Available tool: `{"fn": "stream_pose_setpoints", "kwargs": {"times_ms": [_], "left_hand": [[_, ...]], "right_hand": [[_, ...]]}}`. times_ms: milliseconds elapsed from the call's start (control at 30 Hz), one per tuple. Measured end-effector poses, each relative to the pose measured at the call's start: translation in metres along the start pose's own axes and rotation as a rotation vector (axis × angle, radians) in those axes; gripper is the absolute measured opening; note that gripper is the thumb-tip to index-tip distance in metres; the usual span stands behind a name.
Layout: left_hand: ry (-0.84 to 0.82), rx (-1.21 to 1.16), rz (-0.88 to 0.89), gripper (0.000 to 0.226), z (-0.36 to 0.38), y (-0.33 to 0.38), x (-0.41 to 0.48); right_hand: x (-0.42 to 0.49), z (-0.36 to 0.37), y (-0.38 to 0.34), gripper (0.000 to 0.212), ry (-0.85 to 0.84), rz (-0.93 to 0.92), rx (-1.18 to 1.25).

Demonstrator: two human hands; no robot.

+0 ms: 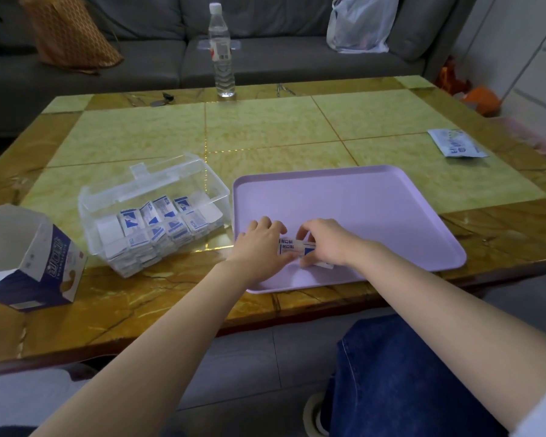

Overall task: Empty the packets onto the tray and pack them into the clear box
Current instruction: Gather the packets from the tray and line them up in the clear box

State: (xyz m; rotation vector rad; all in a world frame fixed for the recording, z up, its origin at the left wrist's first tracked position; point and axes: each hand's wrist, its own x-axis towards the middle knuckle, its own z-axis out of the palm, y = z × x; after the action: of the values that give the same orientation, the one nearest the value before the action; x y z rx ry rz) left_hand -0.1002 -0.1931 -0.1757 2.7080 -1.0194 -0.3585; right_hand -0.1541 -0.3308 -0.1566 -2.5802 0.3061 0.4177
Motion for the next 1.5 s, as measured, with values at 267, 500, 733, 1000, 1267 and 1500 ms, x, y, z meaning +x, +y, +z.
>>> {"fn": "stream_pose_setpoints", "kwargs": {"times_ms": [267,500,733,1000,1267,1500], "left_hand": [[-0.158,0.016,-0.039,0.039,-0.004,0.005,0.018],[0.046,-0.221,-0.029,0.021,-0.003,-0.004,0.006],[0.180,-0.209,-0.074,0.010,-0.006,-0.021,-0.003],[0.085,-0.141,0.004,0.018,0.000,-0.019,-0.002],[0.055,0.172,0.027,0.022,0.012,-0.012,-0.005],[0.038,0.150,-0.023,0.018,0.004,-0.006,-0.009]], "right_hand": [[0.004,-0.001,-0.002,0.038,0.009,0.002,-0.154],[-0.003,0.010,0.007,0.042,0.199,-0.059,0.101],[0.001,0.026,0.004,0.053,0.286,-0.049,0.261],[0.011,0.041,-0.008,0.052,0.244,-0.145,0.301],[0.013,0.043,-0.004,0.043,0.197,-0.142,0.111],[0.008,0.040,-0.008,0.030,0.219,-0.139,0.031]]}}
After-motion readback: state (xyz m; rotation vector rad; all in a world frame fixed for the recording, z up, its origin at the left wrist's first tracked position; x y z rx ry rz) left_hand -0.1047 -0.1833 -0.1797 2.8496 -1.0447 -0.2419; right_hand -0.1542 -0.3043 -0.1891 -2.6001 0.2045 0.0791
